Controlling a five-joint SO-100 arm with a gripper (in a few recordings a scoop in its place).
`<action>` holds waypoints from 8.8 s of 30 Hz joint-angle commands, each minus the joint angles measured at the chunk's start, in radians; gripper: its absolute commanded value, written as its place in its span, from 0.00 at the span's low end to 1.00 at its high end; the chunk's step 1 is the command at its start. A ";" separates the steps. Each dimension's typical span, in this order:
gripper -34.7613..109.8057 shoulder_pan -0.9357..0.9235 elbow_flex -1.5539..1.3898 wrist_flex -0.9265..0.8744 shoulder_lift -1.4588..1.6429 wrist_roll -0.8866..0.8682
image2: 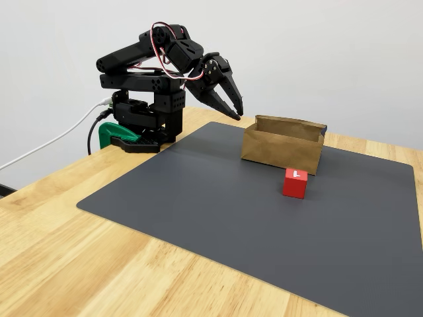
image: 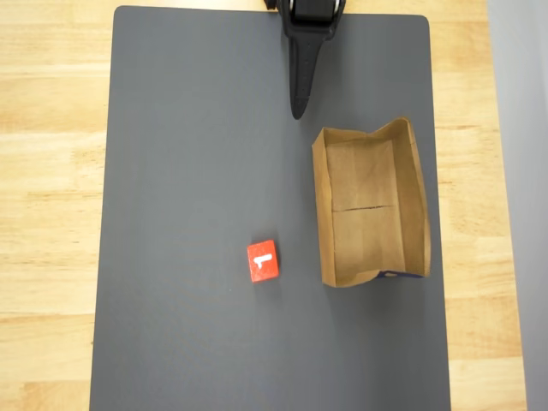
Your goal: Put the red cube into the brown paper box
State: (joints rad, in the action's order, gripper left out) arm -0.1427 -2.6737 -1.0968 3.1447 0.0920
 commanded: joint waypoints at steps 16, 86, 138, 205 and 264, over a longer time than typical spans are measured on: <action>0.24 0.000 0.002 -0.008 -0.002 0.009; 0.24 0.011 0.002 -0.008 -0.002 0.023; 0.38 -0.141 0.664 0.041 -0.956 0.206; 0.24 -0.080 1.197 0.017 -1.641 0.270; 0.41 0.298 0.795 0.020 -1.163 0.078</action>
State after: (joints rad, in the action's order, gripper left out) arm 0.1687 -1.9251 -1.0400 1.8607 0.1703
